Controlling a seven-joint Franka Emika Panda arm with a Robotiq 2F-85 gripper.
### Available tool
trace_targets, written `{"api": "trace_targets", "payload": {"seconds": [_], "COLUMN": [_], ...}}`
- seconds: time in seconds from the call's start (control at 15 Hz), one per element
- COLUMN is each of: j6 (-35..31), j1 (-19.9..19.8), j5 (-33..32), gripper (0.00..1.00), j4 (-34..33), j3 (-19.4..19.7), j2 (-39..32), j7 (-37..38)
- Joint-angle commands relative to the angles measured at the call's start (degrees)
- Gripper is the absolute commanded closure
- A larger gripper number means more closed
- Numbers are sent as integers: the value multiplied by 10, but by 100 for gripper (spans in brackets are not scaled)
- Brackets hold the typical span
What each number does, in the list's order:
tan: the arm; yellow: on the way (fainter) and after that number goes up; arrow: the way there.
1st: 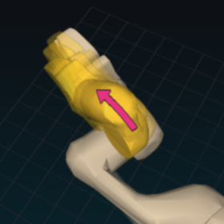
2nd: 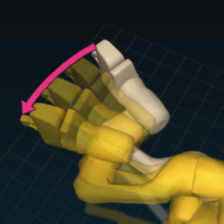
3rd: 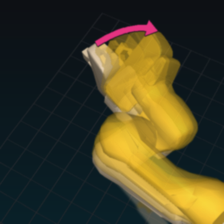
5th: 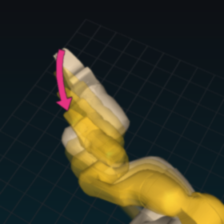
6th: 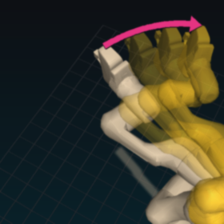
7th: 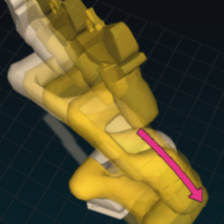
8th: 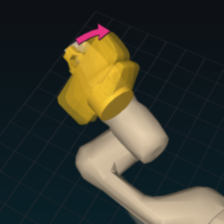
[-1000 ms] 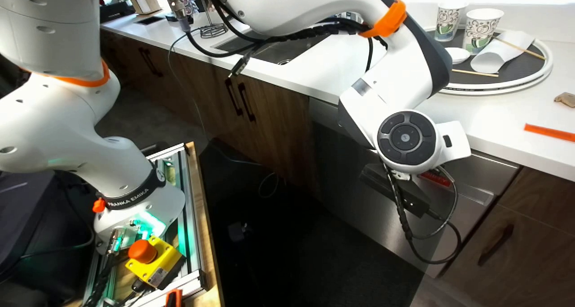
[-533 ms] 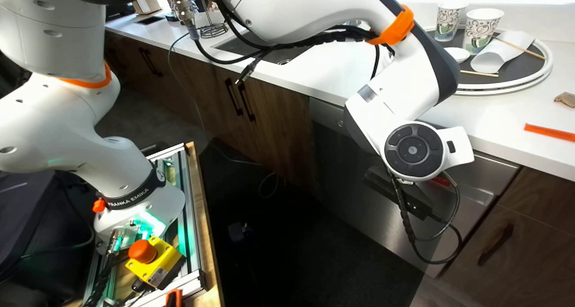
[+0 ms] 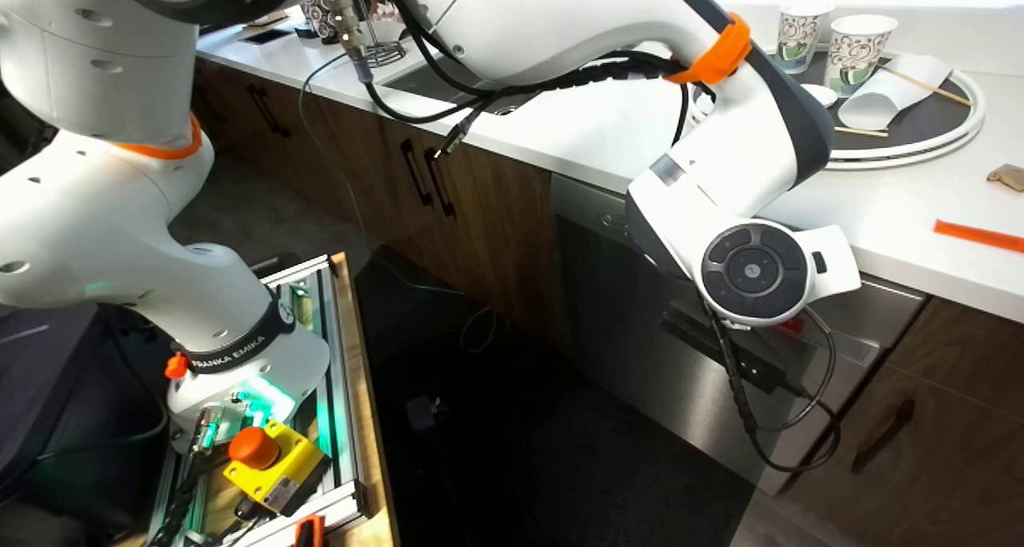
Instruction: Press the button on the washing machine
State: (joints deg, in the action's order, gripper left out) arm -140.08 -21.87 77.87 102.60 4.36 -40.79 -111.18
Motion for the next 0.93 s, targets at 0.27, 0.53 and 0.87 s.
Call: {"api": "trace_targets", "payload": {"seconds": [0.27,0.53,0.87], "j6": [16,23,34], "j1": [7,9,12], "j5": [14,10,4], "gripper": [100,100,100], "j4": [-34,-39,-37], "j3": [5,5,7], "j2": [-25,-29,-31], "j7": [3,15,32]}}
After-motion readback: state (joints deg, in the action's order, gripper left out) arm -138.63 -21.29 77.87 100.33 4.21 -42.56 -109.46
